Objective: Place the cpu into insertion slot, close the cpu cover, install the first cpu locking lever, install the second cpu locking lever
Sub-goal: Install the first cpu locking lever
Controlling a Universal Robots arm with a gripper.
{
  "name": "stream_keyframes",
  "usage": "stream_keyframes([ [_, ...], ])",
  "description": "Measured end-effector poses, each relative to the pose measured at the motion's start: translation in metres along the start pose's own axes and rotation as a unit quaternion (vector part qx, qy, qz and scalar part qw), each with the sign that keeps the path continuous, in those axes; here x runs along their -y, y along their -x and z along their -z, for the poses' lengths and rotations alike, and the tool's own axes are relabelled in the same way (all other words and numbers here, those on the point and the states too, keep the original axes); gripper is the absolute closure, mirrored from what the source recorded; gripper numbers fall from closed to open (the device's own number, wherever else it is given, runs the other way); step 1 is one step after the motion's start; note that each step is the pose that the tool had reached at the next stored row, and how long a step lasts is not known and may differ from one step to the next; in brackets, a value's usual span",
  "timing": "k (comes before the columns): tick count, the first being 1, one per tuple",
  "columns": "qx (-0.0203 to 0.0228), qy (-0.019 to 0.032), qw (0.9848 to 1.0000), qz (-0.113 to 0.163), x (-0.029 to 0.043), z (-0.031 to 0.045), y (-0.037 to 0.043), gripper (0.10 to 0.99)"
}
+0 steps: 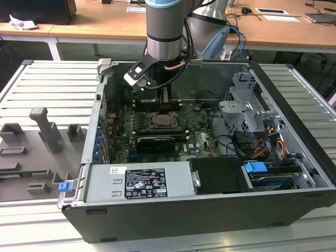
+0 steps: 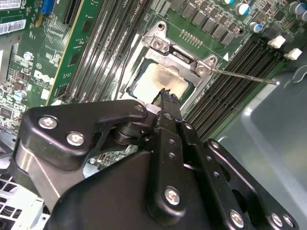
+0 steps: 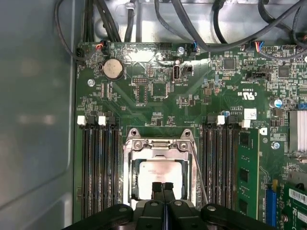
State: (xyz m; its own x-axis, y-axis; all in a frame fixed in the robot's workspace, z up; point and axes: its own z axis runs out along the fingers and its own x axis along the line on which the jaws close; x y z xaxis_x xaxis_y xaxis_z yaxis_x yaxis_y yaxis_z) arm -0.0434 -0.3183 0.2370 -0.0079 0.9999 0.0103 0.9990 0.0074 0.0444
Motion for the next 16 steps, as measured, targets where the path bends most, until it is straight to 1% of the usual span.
stream_keyframes([
  [2,0.0001,-0.0001,1.0000,0.000,0.0001,0.0006,0.0001,0.980],
  [4,0.0000,0.0000,1.0000,0.000,-0.0001,0.0033,0.0000,0.980],
  [9,-0.0001,0.0000,1.0000,0.000,-0.0003,0.0073,-0.0001,0.980],
  [16,0.0000,0.0000,1.0000,0.000,-0.0003,0.0093,-0.0001,0.980],
])
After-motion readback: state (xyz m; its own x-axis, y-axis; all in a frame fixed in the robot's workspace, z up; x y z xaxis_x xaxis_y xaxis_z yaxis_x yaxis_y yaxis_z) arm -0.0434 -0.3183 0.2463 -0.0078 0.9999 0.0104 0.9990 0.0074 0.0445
